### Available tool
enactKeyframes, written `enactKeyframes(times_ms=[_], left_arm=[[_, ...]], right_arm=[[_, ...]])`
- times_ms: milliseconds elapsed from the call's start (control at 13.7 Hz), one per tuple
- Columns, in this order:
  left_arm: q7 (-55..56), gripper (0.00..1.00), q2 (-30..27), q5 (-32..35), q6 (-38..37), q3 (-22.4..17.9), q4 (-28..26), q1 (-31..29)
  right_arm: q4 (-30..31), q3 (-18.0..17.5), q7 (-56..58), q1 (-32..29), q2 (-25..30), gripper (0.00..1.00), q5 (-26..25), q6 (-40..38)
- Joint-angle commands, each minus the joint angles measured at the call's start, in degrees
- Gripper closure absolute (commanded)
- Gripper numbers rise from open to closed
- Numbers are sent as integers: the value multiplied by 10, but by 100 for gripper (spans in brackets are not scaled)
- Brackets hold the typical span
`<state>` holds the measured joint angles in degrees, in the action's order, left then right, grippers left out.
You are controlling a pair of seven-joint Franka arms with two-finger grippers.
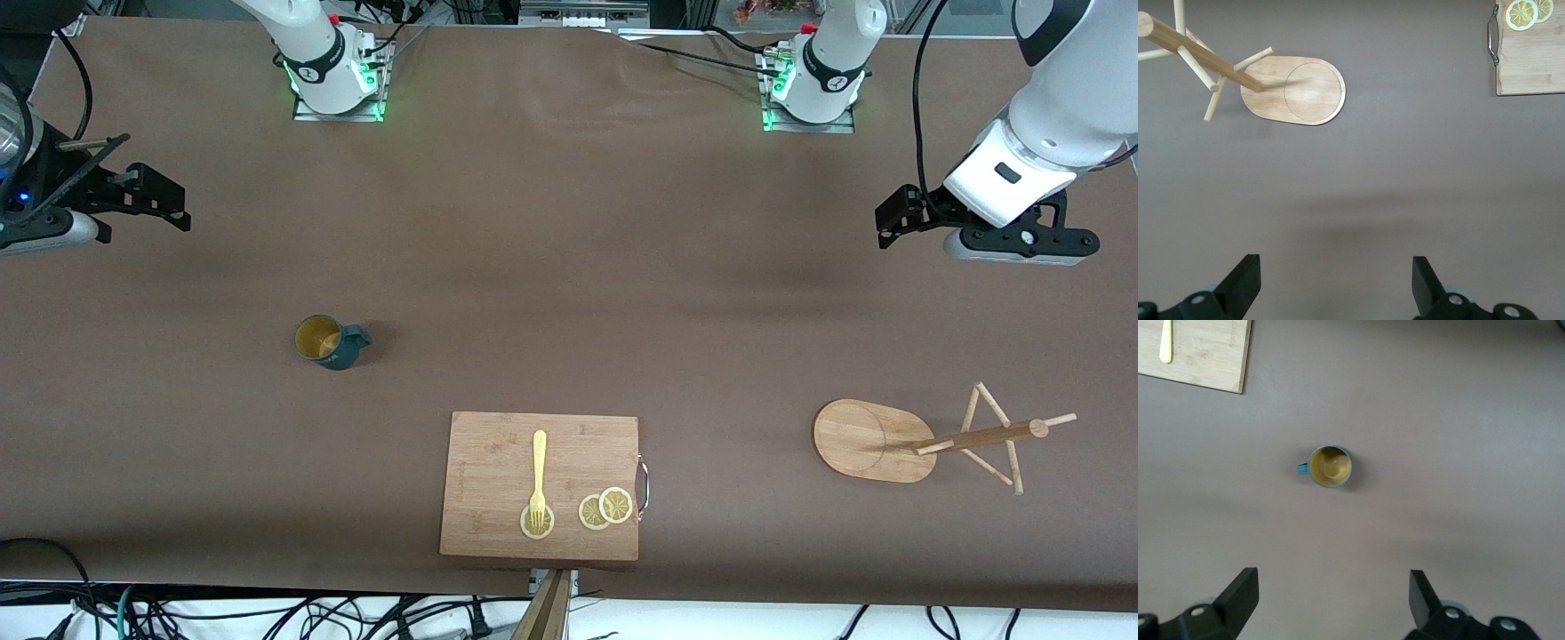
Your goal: Pass cup and hang on rack
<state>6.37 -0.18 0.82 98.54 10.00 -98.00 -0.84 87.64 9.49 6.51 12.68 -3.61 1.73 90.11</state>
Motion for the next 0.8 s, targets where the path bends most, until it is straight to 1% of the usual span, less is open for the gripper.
enactKeyframes(times_ms=[0, 219, 729], left_arm=[[0, 0, 2, -13, -11, 1, 13, -3], [0, 0, 2, -13, -12, 1, 13, -3], [0, 0, 3, -13, -11, 1, 13, -3]], right_arm=[[-6, -12, -10, -9, 4, 0, -7, -20], [-3, -13, -13, -8, 4, 0, -17, -20], [9, -12, -14, -8, 14, 0, -16, -23]])
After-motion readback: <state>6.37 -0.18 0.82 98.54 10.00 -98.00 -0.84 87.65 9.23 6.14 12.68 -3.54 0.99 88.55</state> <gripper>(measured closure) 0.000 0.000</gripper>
